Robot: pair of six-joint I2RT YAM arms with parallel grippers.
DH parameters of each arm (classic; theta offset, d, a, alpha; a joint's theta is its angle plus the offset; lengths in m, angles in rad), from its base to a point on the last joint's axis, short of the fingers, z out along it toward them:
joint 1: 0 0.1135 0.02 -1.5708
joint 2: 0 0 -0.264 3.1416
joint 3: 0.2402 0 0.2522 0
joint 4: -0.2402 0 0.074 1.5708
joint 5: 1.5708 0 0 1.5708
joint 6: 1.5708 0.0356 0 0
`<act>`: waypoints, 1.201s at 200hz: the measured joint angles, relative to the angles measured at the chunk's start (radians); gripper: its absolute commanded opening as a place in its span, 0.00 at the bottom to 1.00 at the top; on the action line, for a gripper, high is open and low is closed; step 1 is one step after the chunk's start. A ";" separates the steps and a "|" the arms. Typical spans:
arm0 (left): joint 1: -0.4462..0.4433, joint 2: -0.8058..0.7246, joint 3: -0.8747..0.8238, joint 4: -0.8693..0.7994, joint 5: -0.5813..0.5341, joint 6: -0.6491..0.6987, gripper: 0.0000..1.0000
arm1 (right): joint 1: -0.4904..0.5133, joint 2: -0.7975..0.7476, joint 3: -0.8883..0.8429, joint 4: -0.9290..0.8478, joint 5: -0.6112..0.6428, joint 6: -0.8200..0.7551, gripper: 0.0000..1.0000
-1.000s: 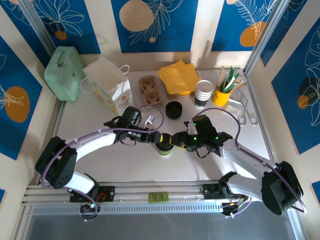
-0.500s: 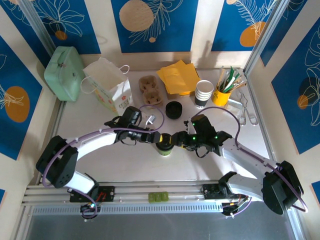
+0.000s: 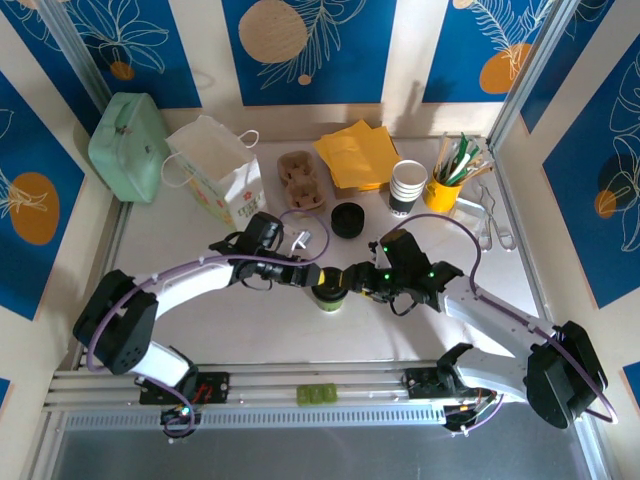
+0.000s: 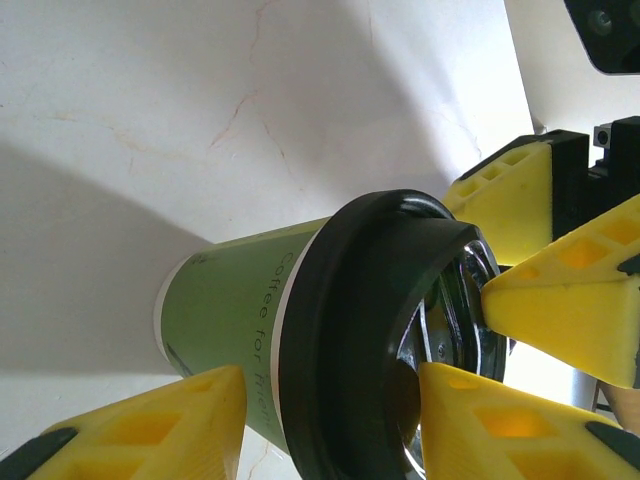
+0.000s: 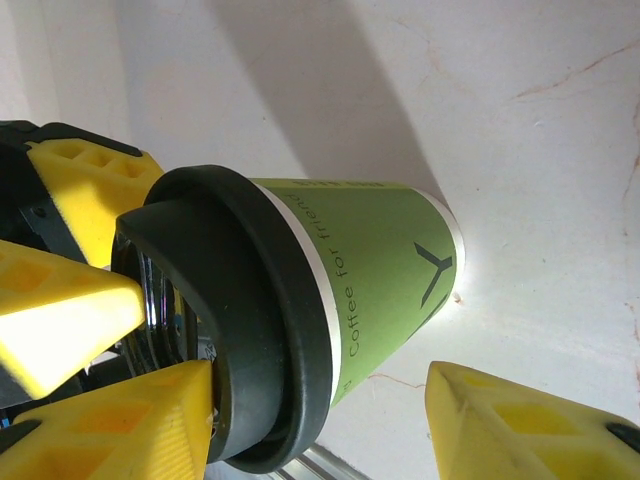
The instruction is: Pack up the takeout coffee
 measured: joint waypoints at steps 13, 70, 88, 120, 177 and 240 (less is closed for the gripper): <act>-0.002 -0.003 0.000 -0.003 -0.005 0.002 0.47 | 0.000 0.000 -0.003 0.005 0.000 0.003 0.57; -0.024 -0.018 0.004 -0.008 -0.044 0.020 0.47 | 0.009 0.002 -0.001 0.014 0.005 0.003 0.57; -0.026 -0.018 0.011 -0.018 -0.051 0.021 0.47 | 0.009 0.002 0.001 0.012 0.013 0.003 0.57; -0.028 -0.018 0.015 -0.023 -0.068 0.025 0.47 | 0.008 -0.007 -0.020 0.043 0.038 0.011 0.56; -0.032 -0.015 0.017 -0.022 -0.075 0.027 0.47 | 0.006 -0.024 -0.084 0.148 0.032 0.050 0.57; -0.042 -0.016 0.025 -0.026 -0.091 0.027 0.52 | 0.011 -0.038 -0.051 0.087 0.060 0.036 0.57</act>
